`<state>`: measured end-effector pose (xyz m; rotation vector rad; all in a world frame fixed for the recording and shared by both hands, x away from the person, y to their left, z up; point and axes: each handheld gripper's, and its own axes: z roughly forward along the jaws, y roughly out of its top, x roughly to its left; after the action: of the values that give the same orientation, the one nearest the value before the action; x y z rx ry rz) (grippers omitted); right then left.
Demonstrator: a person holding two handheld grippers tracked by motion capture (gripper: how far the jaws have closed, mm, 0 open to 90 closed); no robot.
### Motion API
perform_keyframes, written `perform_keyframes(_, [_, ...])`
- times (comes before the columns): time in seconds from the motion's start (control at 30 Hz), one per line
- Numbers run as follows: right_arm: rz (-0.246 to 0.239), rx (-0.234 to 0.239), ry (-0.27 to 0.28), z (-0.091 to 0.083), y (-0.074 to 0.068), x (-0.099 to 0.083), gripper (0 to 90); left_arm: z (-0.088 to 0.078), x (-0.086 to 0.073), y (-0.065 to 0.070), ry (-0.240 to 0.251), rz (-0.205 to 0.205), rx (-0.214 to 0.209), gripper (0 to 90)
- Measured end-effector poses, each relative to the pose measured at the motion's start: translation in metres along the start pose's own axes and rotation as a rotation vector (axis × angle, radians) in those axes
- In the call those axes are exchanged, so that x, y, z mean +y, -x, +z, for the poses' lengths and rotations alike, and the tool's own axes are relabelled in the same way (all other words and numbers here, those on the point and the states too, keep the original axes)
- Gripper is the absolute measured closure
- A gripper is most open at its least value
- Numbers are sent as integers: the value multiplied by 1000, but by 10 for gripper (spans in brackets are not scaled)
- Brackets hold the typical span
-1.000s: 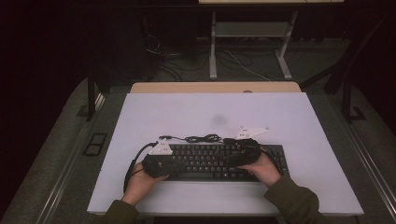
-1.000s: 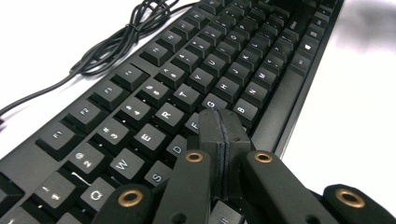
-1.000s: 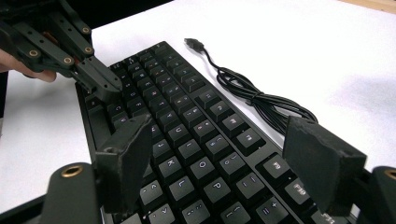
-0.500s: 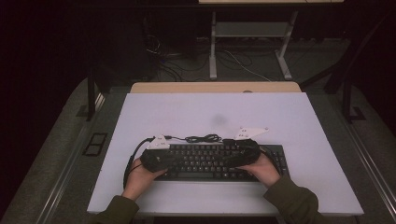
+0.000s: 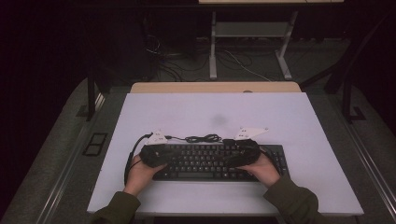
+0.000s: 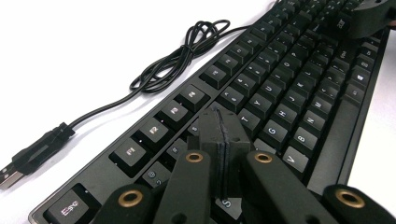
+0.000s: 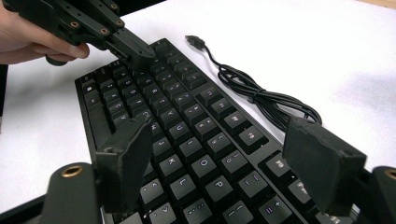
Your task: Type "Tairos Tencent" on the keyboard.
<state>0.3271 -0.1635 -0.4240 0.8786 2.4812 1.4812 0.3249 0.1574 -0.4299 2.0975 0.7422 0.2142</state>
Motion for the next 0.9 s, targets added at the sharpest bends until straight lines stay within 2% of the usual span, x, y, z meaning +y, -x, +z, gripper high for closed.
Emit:
perform_keyframes(0.33, [-3, 1, 0, 0, 0, 0, 238, 7, -3, 2, -38, 12, -1, 891])
perform_keyframes(0.4, [-3, 1, 0, 0, 0, 0, 238, 7, -3, 2, -34, 7, -7, 891])
perform_keyframes(0.5, [-2, 0, 1, 0, 0, 0, 238, 8, -5, 2, -55, 26, -6, 891])
perform_keyframes(0.53, [-2, 0, 2, 0, 0, 0, 239, 9, -5, 2, -45, 11, -9, 892])
perform_keyframes(0.9, [-4, 0, 2, -1, 0, 1, 243, 4, -3, 4, -27, 9, 0, 885])
